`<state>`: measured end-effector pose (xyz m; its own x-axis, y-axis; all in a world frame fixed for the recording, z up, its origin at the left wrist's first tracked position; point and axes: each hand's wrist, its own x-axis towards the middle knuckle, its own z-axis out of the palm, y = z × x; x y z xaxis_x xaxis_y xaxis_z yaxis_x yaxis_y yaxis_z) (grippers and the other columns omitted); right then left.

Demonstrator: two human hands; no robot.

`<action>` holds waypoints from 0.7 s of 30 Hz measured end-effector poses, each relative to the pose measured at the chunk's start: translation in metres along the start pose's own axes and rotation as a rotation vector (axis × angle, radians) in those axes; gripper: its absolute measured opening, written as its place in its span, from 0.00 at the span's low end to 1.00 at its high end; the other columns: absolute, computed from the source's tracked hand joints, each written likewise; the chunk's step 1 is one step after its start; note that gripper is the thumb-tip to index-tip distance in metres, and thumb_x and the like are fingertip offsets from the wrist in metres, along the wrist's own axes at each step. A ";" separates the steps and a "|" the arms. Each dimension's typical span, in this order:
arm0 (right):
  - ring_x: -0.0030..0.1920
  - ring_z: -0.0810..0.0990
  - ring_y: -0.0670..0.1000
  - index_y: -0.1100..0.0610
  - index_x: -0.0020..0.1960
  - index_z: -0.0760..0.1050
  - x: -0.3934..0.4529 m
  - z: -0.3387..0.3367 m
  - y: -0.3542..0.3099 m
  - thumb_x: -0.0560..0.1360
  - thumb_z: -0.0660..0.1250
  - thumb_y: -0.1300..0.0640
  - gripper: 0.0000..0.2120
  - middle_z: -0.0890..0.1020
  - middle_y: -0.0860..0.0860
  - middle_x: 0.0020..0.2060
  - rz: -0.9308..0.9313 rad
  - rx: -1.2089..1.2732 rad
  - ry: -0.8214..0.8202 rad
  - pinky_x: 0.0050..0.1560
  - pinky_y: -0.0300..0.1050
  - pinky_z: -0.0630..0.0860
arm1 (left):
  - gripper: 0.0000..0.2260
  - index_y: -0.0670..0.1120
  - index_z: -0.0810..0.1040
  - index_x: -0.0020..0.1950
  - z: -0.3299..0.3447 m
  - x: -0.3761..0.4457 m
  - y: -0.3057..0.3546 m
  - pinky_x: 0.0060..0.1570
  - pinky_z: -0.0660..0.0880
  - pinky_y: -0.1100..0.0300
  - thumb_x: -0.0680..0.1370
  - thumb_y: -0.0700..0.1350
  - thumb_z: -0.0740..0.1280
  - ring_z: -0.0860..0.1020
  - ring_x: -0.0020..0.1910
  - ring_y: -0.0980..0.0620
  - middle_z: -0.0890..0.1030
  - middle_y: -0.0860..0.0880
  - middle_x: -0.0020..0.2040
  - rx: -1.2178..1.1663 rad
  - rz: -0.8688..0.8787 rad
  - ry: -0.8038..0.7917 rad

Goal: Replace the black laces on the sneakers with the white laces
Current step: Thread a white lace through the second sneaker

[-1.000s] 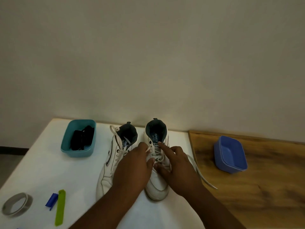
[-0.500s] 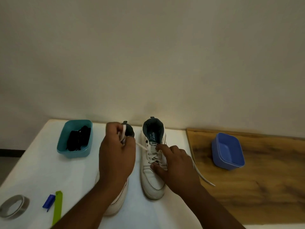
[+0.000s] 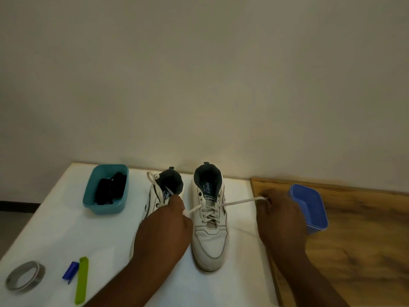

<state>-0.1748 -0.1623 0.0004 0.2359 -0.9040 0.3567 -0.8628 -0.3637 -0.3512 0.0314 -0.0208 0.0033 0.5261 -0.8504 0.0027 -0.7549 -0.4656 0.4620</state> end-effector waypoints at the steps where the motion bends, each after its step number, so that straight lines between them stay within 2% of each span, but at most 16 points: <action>1: 0.32 0.76 0.48 0.51 0.44 0.76 0.002 0.000 0.002 0.82 0.57 0.49 0.13 0.76 0.46 0.31 0.027 0.090 0.054 0.36 0.49 0.77 | 0.06 0.54 0.67 0.57 -0.001 -0.001 0.002 0.31 0.66 0.65 0.81 0.51 0.60 0.71 0.31 0.59 0.72 0.55 0.34 0.000 -0.006 -0.005; 2: 0.31 0.75 0.50 0.52 0.41 0.74 0.004 -0.001 0.002 0.84 0.55 0.46 0.17 0.76 0.47 0.30 0.071 0.185 0.083 0.34 0.49 0.75 | 0.09 0.54 0.66 0.60 -0.001 -0.001 0.003 0.32 0.66 0.65 0.81 0.51 0.60 0.71 0.31 0.60 0.71 0.56 0.34 -0.004 -0.007 0.000; 4: 0.31 0.74 0.53 0.58 0.40 0.72 0.004 0.003 -0.003 0.85 0.55 0.43 0.23 0.75 0.52 0.29 0.254 0.440 0.041 0.33 0.50 0.72 | 0.17 0.55 0.64 0.70 -0.002 -0.002 -0.002 0.34 0.68 0.63 0.81 0.51 0.60 0.73 0.33 0.58 0.72 0.55 0.36 -0.009 -0.011 0.028; 6: 0.33 0.72 0.54 0.63 0.43 0.73 0.004 0.005 -0.008 0.84 0.58 0.45 0.22 0.74 0.55 0.31 0.459 0.704 -0.061 0.35 0.49 0.70 | 0.23 0.57 0.63 0.76 -0.002 0.000 -0.008 0.38 0.72 0.62 0.81 0.50 0.59 0.77 0.39 0.56 0.78 0.54 0.41 -0.018 -0.016 0.048; 7: 0.35 0.72 0.54 0.63 0.46 0.75 0.004 0.003 -0.011 0.84 0.59 0.46 0.20 0.74 0.56 0.32 0.504 0.764 -0.106 0.35 0.49 0.70 | 0.21 0.57 0.67 0.75 -0.002 0.000 -0.009 0.41 0.73 0.63 0.81 0.51 0.58 0.79 0.42 0.55 0.81 0.54 0.45 -0.028 -0.017 0.041; 9: 0.35 0.74 0.49 0.58 0.51 0.78 0.002 -0.005 -0.023 0.82 0.63 0.50 0.11 0.77 0.57 0.35 0.414 0.752 -0.112 0.35 0.45 0.72 | 0.17 0.57 0.79 0.63 0.000 -0.002 -0.009 0.43 0.73 0.64 0.80 0.56 0.56 0.80 0.46 0.56 0.82 0.54 0.50 -0.011 0.009 -0.003; 10: 0.33 0.74 0.44 0.53 0.51 0.78 0.000 -0.011 -0.032 0.82 0.65 0.52 0.06 0.78 0.55 0.36 0.310 0.734 -0.070 0.34 0.40 0.72 | 0.18 0.56 0.81 0.57 0.000 -0.003 -0.007 0.44 0.73 0.64 0.79 0.59 0.55 0.81 0.47 0.56 0.81 0.54 0.53 0.020 0.029 -0.012; 11: 0.33 0.73 0.42 0.49 0.50 0.78 -0.003 -0.016 -0.042 0.82 0.65 0.51 0.04 0.78 0.52 0.36 0.198 0.727 -0.024 0.33 0.37 0.71 | 0.20 0.55 0.81 0.57 -0.003 -0.004 -0.004 0.46 0.74 0.64 0.79 0.63 0.56 0.80 0.50 0.55 0.79 0.54 0.59 0.079 0.042 0.003; 13: 0.35 0.75 0.42 0.47 0.47 0.77 -0.011 -0.023 -0.062 0.81 0.64 0.45 0.08 0.79 0.46 0.36 0.007 0.691 0.034 0.32 0.37 0.70 | 0.26 0.58 0.76 0.67 -0.008 -0.006 0.002 0.57 0.74 0.56 0.75 0.70 0.60 0.75 0.62 0.50 0.68 0.51 0.73 0.220 0.052 0.066; 15: 0.39 0.77 0.43 0.46 0.47 0.75 -0.018 -0.022 -0.072 0.80 0.63 0.39 0.12 0.78 0.43 0.36 -0.148 0.591 0.053 0.36 0.39 0.72 | 0.33 0.60 0.65 0.74 -0.014 -0.010 0.014 0.64 0.71 0.49 0.73 0.72 0.62 0.68 0.70 0.48 0.64 0.52 0.77 0.193 0.153 0.139; 16: 0.41 0.77 0.44 0.46 0.47 0.75 -0.020 -0.021 -0.074 0.79 0.63 0.37 0.13 0.77 0.41 0.37 -0.222 0.537 0.047 0.38 0.40 0.73 | 0.31 0.61 0.64 0.74 -0.014 -0.012 0.021 0.65 0.70 0.49 0.73 0.71 0.62 0.68 0.69 0.51 0.67 0.54 0.75 0.076 0.233 0.157; 18: 0.42 0.76 0.43 0.47 0.47 0.77 -0.023 -0.018 -0.075 0.79 0.62 0.38 0.14 0.77 0.40 0.39 -0.330 0.480 0.031 0.40 0.40 0.72 | 0.19 0.61 0.69 0.64 -0.009 -0.018 0.034 0.57 0.74 0.56 0.76 0.65 0.61 0.74 0.56 0.59 0.79 0.56 0.60 -0.194 0.355 0.197; 20: 0.40 0.75 0.43 0.48 0.43 0.76 -0.023 -0.017 -0.070 0.82 0.59 0.40 0.16 0.76 0.41 0.37 -0.359 0.424 0.037 0.38 0.39 0.70 | 0.10 0.58 0.72 0.54 -0.006 -0.021 0.038 0.45 0.73 0.63 0.80 0.61 0.57 0.74 0.41 0.62 0.79 0.58 0.42 -0.221 0.374 0.169; 21: 0.38 0.74 0.43 0.47 0.41 0.74 -0.021 -0.016 -0.067 0.83 0.57 0.40 0.17 0.75 0.41 0.35 -0.320 0.388 0.037 0.36 0.39 0.69 | 0.10 0.57 0.73 0.53 -0.005 -0.022 0.033 0.42 0.70 0.62 0.82 0.59 0.55 0.73 0.38 0.61 0.76 0.58 0.38 -0.188 0.369 0.104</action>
<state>-0.1296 -0.1151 0.0302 0.4393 -0.7271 0.5276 -0.5180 -0.6848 -0.5125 -0.0035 -0.0162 0.0232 0.2782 -0.9180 0.2827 -0.8205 -0.0741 0.5668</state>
